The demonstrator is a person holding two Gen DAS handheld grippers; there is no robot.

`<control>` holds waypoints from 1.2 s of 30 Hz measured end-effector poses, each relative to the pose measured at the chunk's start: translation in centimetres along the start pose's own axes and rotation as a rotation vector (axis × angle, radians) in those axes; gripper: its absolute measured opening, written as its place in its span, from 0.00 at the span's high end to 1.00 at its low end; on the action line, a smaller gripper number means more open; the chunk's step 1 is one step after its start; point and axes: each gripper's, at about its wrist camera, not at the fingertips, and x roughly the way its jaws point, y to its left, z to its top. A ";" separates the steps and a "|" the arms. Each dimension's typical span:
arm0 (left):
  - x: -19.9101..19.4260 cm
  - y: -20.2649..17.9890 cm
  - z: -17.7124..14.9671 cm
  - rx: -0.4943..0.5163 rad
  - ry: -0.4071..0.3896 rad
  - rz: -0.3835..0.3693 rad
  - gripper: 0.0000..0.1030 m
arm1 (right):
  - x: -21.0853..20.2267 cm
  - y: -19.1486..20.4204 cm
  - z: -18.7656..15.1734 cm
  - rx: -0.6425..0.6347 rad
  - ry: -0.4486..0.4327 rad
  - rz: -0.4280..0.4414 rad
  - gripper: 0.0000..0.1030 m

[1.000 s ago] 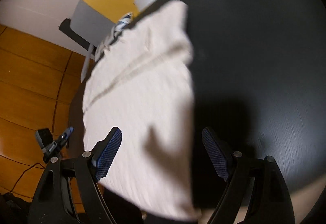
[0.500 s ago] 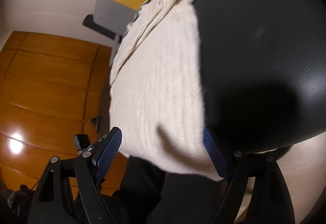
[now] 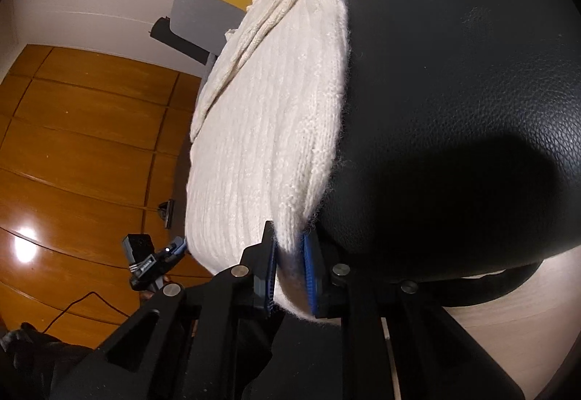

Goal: Fold clothes

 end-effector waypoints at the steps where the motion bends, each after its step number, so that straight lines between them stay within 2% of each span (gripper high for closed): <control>1: 0.0 -0.3 -0.1 0.008 0.000 0.000 0.65 | 0.1 0.1 0.0 -0.012 0.000 0.001 0.84; 5: 0.3 -1.3 -0.7 0.059 0.015 -0.009 0.66 | -0.3 0.0 -0.4 -0.027 -0.009 0.011 0.84; 7: 0.5 -1.3 -0.8 0.057 0.012 0.012 0.76 | -0.3 -0.3 -0.3 -0.005 -0.002 0.020 0.85; 8: 0.6 -1.2 -0.7 0.055 0.009 0.026 0.91 | -0.3 -0.1 -0.3 -0.006 -0.002 0.010 0.86; 11: 0.4 -0.7 -0.9 -0.001 -0.033 0.012 0.92 | -0.1 0.9 -0.4 -0.049 -0.014 -0.044 0.87; 14: -0.1 -0.3 -1.0 -0.085 -0.078 -0.095 0.93 | -0.2 2.0 -0.7 -0.088 -0.026 -0.092 0.87; 16: -0.4 -0.5 -0.9 -0.104 -0.098 -0.170 0.93 | -0.2 2.5 -0.8 -0.101 -0.033 -0.100 0.87; 19: -0.9 -1.4 0.1 -0.097 -0.102 -0.278 0.93 | -0.1 3.0 -0.7 -0.106 -0.049 -0.021 0.87; 22: -1.4 -1.9 1.3 -0.089 -0.120 -0.352 0.92 | -0.4 3.0 -0.4 -0.094 -0.075 0.040 0.87; 29: -2.7 -3.3 6.6 -0.054 -0.225 -0.442 0.92 | -0.9 4.1 1.4 -0.069 -0.146 0.150 0.87; 36: -1.0 -4.2 16.0 -0.023 -0.305 -0.459 0.92 | -0.8 7.4 7.5 -0.108 -0.244 0.197 0.87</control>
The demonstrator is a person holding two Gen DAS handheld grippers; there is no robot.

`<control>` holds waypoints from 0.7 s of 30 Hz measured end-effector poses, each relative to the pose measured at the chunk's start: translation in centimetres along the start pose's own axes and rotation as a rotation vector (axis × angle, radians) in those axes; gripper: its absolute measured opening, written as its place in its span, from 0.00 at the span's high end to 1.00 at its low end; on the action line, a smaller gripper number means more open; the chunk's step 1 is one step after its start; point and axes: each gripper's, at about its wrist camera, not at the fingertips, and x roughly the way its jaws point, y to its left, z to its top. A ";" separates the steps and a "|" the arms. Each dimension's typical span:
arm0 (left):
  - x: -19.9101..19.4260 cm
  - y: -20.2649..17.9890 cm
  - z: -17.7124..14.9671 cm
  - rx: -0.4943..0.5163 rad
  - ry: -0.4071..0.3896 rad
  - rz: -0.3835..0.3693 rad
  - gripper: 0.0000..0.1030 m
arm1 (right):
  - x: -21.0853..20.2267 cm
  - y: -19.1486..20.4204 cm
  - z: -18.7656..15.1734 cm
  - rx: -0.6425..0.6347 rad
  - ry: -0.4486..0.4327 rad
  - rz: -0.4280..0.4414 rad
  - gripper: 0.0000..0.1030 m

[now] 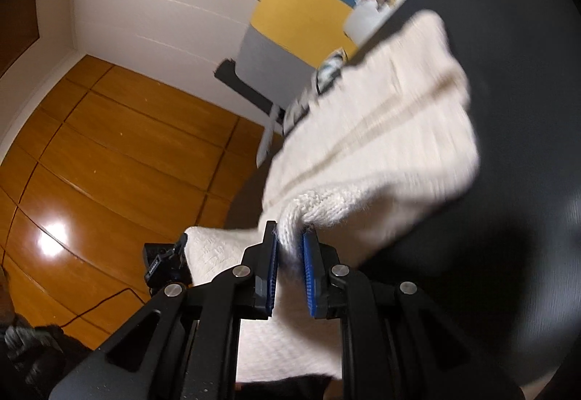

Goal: Fold clothes

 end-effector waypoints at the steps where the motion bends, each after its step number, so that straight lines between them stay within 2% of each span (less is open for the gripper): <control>1: 0.8 0.2 1.2 0.005 -0.012 0.003 0.92 | 0.5 0.0 1.4 -0.002 -0.013 0.001 0.87; 6: 6.8 4.2 8.0 -0.028 -0.041 0.083 0.92 | 4.2 -1.2 8.9 0.023 -0.070 -0.030 0.87; 9: 10.6 8.7 10.6 -0.120 0.000 0.195 0.90 | 7.0 -4.2 13.3 0.100 -0.081 -0.122 0.86; 11: 12.9 12.3 11.0 -0.214 0.061 0.269 0.87 | 9.2 -7.1 15.0 0.189 -0.055 -0.181 0.82; 12: 14.0 14.1 11.2 -0.261 0.092 0.306 0.86 | 10.0 -8.5 15.3 0.246 -0.036 -0.204 0.73; 13: 14.7 15.3 11.2 -0.290 0.109 0.335 0.83 | 10.6 -9.9 15.6 0.300 -0.022 -0.205 0.59; 14: 14.7 15.8 11.1 -0.295 0.103 0.345 0.82 | 10.7 -10.6 15.7 0.330 -0.021 -0.179 0.54; 17: 13.3 16.2 10.4 -0.313 0.058 0.318 0.80 | 10.6 -10.6 15.6 0.297 -0.044 -0.148 0.49; 21: 10.4 16.2 8.6 -0.332 -0.005 0.337 0.80 | 9.0 -8.3 14.7 0.195 -0.053 -0.151 0.28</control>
